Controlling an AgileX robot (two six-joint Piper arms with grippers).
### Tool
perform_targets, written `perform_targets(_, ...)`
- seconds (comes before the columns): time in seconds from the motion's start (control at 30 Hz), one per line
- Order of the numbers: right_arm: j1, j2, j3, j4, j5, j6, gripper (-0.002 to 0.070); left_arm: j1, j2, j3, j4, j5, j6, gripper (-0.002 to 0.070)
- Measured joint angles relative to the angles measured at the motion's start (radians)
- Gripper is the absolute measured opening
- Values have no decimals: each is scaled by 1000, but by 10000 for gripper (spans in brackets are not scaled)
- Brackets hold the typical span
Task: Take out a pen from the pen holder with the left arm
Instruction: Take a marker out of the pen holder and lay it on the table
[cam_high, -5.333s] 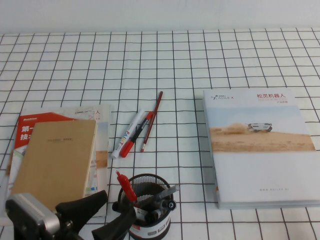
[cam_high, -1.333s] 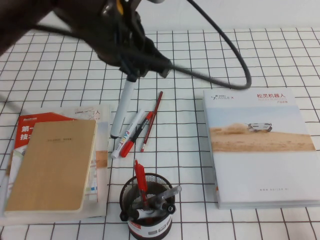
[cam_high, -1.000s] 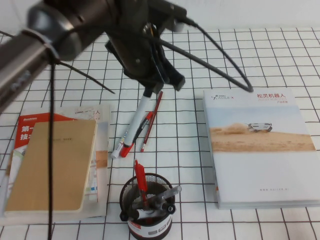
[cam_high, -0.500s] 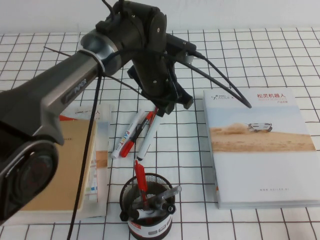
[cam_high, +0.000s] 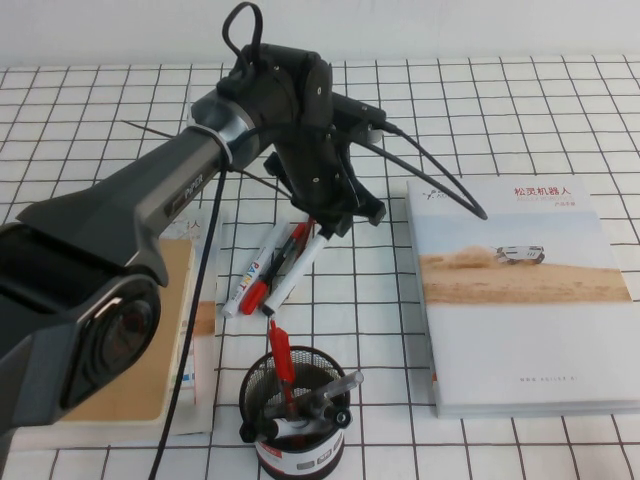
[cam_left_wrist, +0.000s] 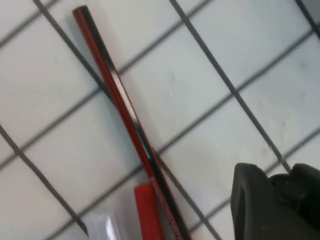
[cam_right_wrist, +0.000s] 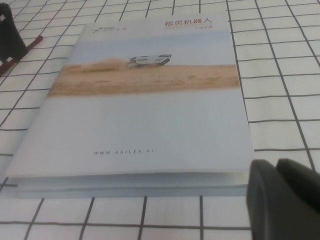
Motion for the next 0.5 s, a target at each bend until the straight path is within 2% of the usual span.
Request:
perform_targets(0.23, 0, 0, 0, 0, 0, 0, -15, 4, 2, 0, 0, -112, 6, 109)
perform_targets(0.3, 0, 0, 0, 0, 0, 0, -15, 4, 2, 0, 0, -120, 8, 147)
perform_targets(0.43, 0, 0, 0, 0, 0, 0, -15, 4, 3, 0, 2, -128, 8, 292)
perform_targets(0.5, 0, 0, 0, 0, 0, 0, -15, 4, 3, 0, 12, -132, 8, 340)
